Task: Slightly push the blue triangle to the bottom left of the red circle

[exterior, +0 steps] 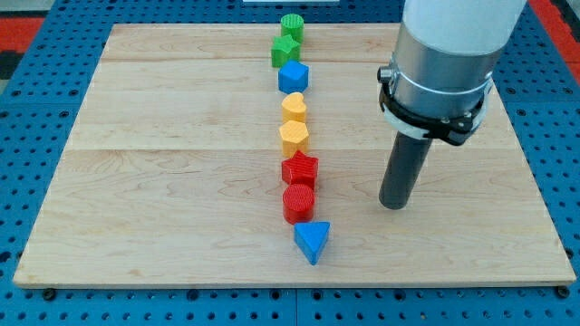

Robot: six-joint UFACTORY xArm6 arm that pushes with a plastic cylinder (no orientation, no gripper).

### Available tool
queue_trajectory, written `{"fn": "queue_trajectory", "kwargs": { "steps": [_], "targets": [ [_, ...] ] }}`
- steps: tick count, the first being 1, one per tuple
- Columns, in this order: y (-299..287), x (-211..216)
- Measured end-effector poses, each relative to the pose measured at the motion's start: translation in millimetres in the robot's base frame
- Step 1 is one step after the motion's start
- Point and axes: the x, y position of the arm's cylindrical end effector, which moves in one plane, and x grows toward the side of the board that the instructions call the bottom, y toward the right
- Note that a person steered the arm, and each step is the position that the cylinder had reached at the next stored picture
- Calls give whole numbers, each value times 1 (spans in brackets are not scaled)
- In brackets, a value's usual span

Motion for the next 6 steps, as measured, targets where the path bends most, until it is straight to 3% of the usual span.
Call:
{"fn": "queue_trajectory", "kwargs": {
  "steps": [2,6],
  "targets": [
    [-14,40],
    [-100,44]
  ]
}}
